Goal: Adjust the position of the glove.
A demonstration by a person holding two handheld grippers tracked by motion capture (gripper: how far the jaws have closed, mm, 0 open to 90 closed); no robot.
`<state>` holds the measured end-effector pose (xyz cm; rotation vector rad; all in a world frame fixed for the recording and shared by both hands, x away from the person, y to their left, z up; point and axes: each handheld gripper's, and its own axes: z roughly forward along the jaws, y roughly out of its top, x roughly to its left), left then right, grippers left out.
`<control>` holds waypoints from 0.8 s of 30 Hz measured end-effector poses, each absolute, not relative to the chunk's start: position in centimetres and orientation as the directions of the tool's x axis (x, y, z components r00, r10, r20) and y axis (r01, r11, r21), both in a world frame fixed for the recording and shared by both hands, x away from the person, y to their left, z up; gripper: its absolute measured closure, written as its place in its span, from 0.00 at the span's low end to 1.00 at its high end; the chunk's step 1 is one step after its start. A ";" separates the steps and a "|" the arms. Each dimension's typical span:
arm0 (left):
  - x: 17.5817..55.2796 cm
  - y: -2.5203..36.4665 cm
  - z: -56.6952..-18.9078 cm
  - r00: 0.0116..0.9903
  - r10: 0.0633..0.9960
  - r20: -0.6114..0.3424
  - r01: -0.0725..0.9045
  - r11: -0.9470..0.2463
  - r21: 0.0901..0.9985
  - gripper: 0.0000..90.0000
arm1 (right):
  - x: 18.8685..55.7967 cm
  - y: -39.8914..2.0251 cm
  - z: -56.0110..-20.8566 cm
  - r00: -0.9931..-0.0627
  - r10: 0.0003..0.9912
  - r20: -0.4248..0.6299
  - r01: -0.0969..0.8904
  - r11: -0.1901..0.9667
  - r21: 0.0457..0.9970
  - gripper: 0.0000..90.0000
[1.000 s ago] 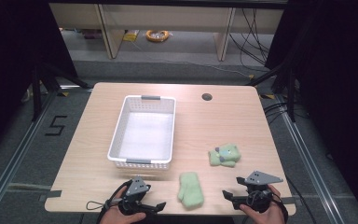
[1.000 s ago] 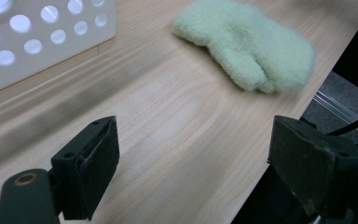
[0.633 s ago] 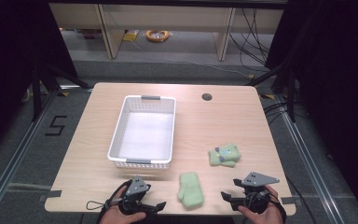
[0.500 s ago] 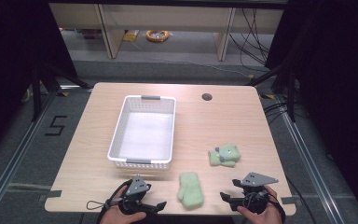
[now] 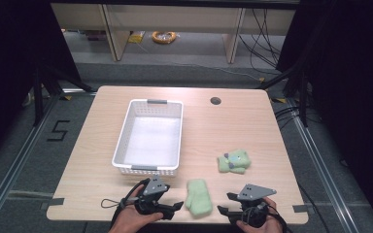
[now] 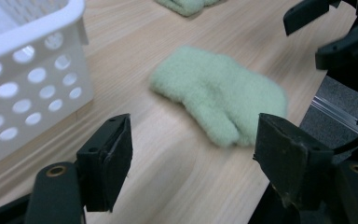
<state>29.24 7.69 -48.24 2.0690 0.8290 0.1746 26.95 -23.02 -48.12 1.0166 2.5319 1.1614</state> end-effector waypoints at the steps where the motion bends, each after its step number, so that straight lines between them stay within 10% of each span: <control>1: 29.2 7.7 -48.2 0.768 0.616 -0.175 0.493 -0.395 0.775 0.31 | 26.9 -22.7 -48.2 -0.755 0.643 0.125 0.516 0.466 0.719 0.49; 18: 31.4 4.4 -48.0 0.799 0.584 -0.145 0.476 -0.466 0.746 0.33 | 26.7 -19.2 -49.5 -0.795 0.601 0.083 0.503 0.577 0.643 0.51; 24: 31.7 4.2 -48.2 0.798 0.582 -0.157 0.486 -0.466 0.739 0.33 | 27.6 -18.6 -49.6 -0.835 0.551 0.018 0.445 0.655 0.610 0.79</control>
